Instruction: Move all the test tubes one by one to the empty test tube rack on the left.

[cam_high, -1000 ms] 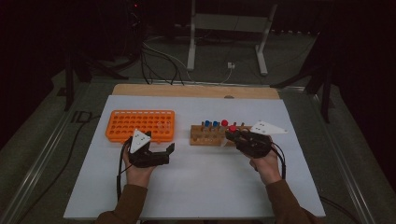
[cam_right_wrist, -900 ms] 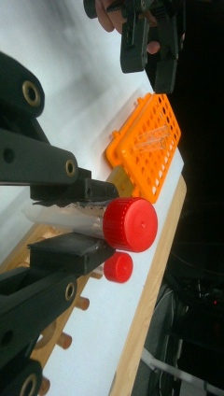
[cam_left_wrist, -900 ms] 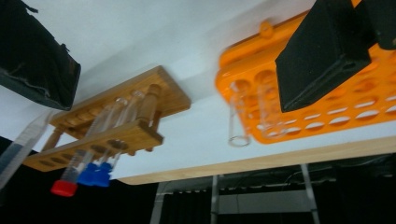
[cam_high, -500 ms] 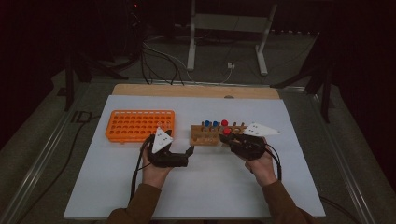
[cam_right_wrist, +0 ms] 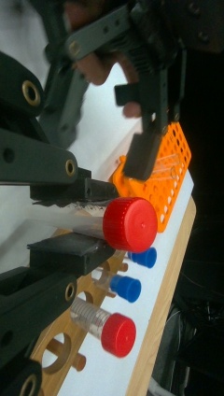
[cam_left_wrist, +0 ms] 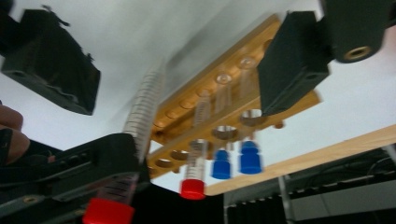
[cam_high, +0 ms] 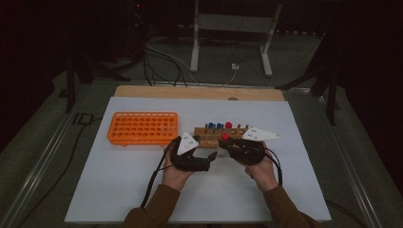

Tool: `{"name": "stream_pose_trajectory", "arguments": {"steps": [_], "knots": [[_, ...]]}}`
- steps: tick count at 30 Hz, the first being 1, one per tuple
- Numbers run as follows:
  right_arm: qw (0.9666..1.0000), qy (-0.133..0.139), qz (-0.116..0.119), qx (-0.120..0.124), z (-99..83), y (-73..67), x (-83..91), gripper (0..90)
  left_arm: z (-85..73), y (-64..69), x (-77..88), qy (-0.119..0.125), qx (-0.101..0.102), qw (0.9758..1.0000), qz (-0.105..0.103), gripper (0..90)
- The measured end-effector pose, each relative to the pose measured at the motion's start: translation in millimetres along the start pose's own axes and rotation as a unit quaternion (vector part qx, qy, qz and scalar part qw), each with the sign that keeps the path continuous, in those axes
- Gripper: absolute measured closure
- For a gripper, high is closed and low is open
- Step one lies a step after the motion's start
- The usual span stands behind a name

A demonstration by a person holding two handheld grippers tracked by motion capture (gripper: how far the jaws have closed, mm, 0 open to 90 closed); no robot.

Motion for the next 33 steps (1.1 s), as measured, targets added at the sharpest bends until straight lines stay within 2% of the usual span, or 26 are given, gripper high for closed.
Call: {"name": "stream_pose_trajectory", "arguments": {"steps": [5, 9, 19, 22, 28, 33], "knots": [[1.0, -0.001, 0.005, 0.001, -0.2, -3.0, -1.2, 74.2, -1.4, 6.3, -7.6, -0.011, -0.004, 0.9998, -0.016, 26.2], [0.9999, -0.004, 0.012, 0.003, -0.7, -5.5, -2.9, 74.2, -1.9, 9.7, -10.6, -0.015, -0.008, 0.9996, -0.024, 40.0], [0.9997, -0.006, 0.024, 0.004, -1.9, -9.6, -6.0, 74.2, 0.0, 15.4, -10.6, -0.017, -0.027, 0.998, -0.054, 66.2], [0.9996, -0.006, 0.028, 0.002, -2.1, -9.9, -6.1, 74.2, -0.6, 16.0, -10.3, -0.017, -0.033, 0.9977, -0.058, 73.8], [0.9996, -0.005, 0.028, 0.002, -1.7, -9.9, -5.6, 73.4, -0.1, 15.7, -9.6, -0.015, -0.036, 0.9978, -0.055, 75.4], [0.9997, 0.005, 0.024, -0.004, 0.3, -7.0, -1.4, 61.9, -0.3, 10.8, -9.2, -0.017, -0.031, 0.9983, -0.047, 75.5]]}}
Point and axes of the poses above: each handheld gripper's, and its own axes: x roughly backward along the jaws, z roughly out of its top, y roughly to its right, the point moved 6 cm from there along -x, roughly forward along the jaws, and after that the axes turned 9 degrees about z, right-handed, at the moved point
